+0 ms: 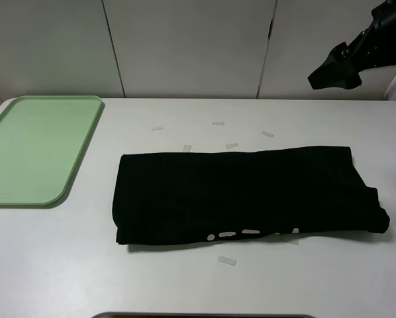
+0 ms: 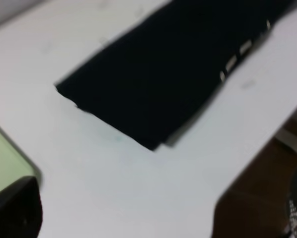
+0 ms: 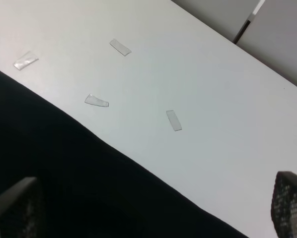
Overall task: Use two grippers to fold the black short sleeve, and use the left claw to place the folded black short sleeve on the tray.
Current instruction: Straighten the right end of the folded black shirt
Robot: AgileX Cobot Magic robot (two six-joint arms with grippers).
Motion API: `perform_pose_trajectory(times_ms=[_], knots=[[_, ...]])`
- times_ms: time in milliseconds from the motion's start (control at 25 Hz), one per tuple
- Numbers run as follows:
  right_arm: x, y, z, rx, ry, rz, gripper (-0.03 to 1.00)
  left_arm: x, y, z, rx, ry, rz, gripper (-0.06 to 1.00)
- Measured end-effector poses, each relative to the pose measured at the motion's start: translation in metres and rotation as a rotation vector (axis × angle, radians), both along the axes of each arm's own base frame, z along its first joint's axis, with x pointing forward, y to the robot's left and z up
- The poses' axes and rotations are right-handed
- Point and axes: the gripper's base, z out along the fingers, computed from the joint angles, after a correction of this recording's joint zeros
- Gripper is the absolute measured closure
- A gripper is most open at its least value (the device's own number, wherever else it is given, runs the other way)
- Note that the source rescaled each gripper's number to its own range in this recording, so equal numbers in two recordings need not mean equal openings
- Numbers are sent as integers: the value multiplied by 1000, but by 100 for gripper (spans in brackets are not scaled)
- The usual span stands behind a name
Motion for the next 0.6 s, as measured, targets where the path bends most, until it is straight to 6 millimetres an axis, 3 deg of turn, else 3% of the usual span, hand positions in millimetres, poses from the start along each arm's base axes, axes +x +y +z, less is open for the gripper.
perform_pose_trajectory(times_ms=[200, 600], knots=[[0, 0, 0, 0, 0, 0, -3, 3, -4, -11, 15, 41, -11, -3], [0, 0, 0, 5, 2, -5, -3, 3, -5, -12, 15, 48, -3, -3]])
